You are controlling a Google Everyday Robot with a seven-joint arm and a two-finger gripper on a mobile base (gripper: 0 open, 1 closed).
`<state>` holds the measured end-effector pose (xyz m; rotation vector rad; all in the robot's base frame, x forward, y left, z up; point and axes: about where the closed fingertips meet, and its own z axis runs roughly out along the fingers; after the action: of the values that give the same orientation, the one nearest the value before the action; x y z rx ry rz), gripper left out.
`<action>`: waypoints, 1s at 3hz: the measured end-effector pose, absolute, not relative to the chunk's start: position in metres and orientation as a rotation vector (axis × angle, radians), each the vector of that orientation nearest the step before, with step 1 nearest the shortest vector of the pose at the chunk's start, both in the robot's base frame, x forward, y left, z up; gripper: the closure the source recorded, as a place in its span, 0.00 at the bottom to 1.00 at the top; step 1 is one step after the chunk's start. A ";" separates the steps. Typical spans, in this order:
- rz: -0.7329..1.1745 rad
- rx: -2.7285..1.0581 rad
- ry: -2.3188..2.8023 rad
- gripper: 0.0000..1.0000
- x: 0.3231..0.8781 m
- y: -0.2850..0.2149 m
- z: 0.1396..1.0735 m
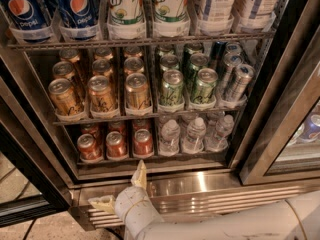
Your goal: Pick coke can from bottom shelf of fridge
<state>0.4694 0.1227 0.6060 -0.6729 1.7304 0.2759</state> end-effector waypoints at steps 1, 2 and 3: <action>0.257 -0.678 1.719 0.05 0.473 0.124 0.605; 0.224 -0.660 1.689 0.12 0.486 0.123 0.608; 0.201 -0.626 1.652 0.21 0.500 0.127 0.610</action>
Offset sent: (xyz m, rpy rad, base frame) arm 0.0330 -0.0008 0.0057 -0.0177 -0.1064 -0.0599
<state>0.5000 0.1274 0.6098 -0.6258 1.6524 0.2007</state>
